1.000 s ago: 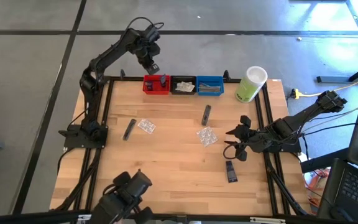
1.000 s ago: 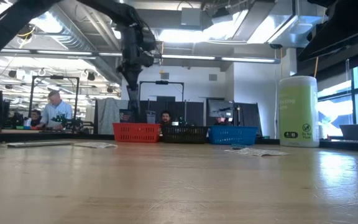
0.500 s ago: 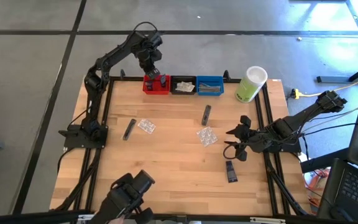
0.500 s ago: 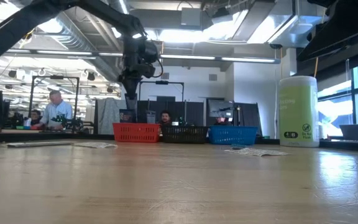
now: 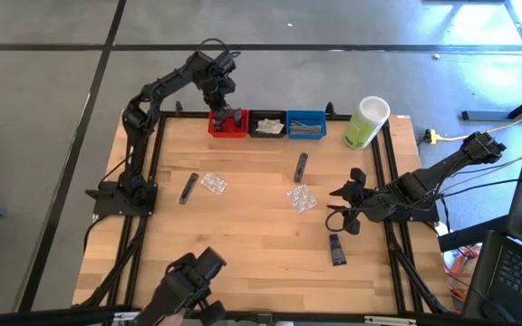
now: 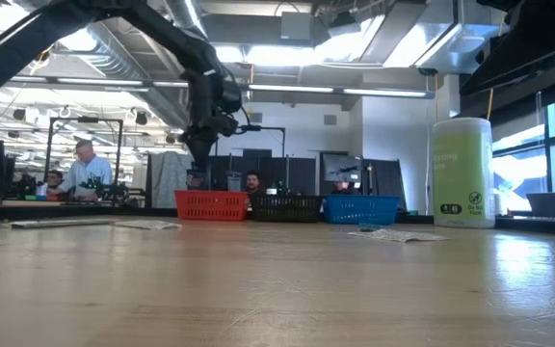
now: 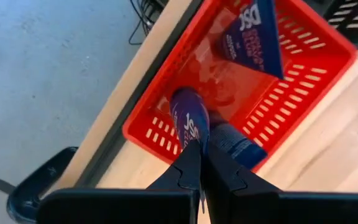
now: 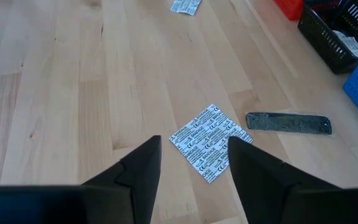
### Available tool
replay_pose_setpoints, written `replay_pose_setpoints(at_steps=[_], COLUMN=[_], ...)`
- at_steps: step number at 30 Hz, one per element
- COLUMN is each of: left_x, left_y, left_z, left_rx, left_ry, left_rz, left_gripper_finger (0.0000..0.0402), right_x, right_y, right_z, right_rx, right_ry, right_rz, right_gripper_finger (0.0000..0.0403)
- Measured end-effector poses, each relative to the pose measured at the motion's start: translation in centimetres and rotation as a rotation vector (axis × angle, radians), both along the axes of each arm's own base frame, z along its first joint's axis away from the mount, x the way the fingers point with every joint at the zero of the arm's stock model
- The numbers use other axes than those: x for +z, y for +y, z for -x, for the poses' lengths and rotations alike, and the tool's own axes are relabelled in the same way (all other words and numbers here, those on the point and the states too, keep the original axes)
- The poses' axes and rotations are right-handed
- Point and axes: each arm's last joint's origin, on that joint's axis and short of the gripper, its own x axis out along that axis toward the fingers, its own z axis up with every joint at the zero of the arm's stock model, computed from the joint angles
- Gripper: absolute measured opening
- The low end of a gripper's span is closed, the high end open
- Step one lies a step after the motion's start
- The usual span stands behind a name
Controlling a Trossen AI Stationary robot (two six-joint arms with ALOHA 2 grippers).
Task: Pick & Place Travel size toiletries
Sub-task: Put the blue shave cream into the red bin
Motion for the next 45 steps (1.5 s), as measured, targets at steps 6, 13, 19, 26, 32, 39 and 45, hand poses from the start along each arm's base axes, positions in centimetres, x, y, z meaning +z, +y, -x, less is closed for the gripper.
replay_pose_setpoints(at_steps=[6,13,19,26,32,39,45], left_x=[-0.8,-0.9,-1.6,-2.6,-2.6,-1.9,0.2], left_y=[0.2,0.3,0.5,0.7,0.8,0.9,0.8], left_z=[-0.1,0.0,-0.1,-0.3,-0.4,-0.5,-0.6], left_rx=[0.001,-0.002,0.005,0.01,-0.002,-0.003,-0.003], left_ry=[-0.013,-0.013,0.005,0.008,0.021,0.024,-0.021], left_rz=[-0.009,-0.012,0.0,0.027,0.013,0.006,0.028], left_gripper_finger=[0.0003,0.0003,0.0003,0.0003,0.0024,0.0083,0.011], right_x=[0.0,0.0,0.0,0.0,0.0,0.0,0.0], right_y=[0.0,0.0,0.0,0.0,0.0,0.0,0.0], right_z=[0.0,0.0,0.0,0.0,0.0,0.0,0.0], right_rx=[0.0,0.0,0.0,0.0,0.0,0.0,0.0], right_ry=[0.0,0.0,0.0,0.0,0.0,0.0,0.0], right_rz=[0.0,0.0,0.0,0.0,0.0,0.0,0.0], right_gripper_finger=[0.0175,0.0162,0.0152,0.0143,0.0137,0.0128,0.0121])
